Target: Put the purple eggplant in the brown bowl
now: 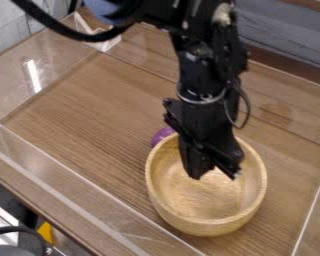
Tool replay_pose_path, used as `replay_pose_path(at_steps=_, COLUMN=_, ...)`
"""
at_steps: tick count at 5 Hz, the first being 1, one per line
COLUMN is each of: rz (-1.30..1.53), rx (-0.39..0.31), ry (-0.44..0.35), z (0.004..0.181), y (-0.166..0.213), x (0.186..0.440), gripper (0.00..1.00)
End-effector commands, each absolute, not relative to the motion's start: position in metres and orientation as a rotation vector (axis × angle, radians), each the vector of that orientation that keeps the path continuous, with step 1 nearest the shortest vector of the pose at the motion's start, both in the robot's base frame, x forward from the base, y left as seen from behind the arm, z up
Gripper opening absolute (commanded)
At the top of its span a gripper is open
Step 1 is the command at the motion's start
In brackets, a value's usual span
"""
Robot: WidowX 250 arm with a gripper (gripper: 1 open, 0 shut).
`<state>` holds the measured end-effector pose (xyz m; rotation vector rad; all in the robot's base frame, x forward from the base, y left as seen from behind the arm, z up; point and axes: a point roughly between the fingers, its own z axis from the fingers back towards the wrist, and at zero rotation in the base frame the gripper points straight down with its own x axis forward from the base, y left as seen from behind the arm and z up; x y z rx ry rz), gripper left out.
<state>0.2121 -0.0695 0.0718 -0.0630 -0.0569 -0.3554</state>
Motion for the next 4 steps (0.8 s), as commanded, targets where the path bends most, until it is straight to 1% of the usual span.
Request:
replay_pose_path(at_steps=1, rz=-0.348, rx=-0.062, ry=-0.073, z=0.074, y=-0.073, x=0.210, gripper=0.00)
replay_pose_path(at_steps=4, rz=-0.341, rx=-0.066, ry=-0.062, z=0.075, y=-0.076, x=0.199, gripper=0.00)
